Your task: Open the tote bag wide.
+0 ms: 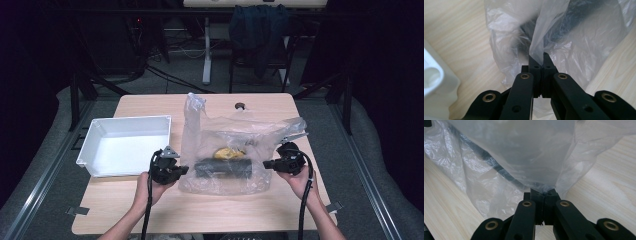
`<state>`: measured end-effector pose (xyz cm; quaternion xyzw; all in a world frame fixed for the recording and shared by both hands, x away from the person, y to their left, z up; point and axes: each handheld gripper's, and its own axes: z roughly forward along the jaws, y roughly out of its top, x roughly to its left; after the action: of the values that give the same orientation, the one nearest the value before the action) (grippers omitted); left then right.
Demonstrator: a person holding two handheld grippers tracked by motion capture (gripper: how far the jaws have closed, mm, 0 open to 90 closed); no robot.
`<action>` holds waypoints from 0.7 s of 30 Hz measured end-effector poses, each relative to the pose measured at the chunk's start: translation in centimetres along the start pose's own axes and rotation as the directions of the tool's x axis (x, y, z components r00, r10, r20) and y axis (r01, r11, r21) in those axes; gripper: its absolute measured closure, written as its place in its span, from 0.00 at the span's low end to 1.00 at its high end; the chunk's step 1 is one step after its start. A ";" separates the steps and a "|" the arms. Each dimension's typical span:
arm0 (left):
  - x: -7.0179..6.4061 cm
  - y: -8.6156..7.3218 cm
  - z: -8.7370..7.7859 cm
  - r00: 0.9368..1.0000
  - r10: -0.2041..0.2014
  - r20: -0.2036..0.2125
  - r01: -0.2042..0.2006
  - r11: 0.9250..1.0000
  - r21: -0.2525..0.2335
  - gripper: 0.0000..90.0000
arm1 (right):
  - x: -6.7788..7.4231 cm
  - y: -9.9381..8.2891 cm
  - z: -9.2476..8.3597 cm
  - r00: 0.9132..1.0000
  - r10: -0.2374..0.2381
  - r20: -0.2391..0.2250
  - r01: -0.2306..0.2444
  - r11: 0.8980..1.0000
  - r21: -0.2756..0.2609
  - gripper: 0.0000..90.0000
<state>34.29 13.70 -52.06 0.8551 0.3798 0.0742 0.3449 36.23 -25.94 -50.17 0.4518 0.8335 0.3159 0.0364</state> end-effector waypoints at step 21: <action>-1.6 4.3 -3.1 0.995 0.059 -0.080 -0.075 0.975 -0.209 0.68 | 1.0 -0.2 0.4 1.000 -0.016 0.003 0.016 1.000 -0.012 0.99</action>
<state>34.56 12.21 -46.80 0.8226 0.3529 0.1570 0.4173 35.61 -25.12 -50.39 0.4454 0.8352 0.3198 0.0429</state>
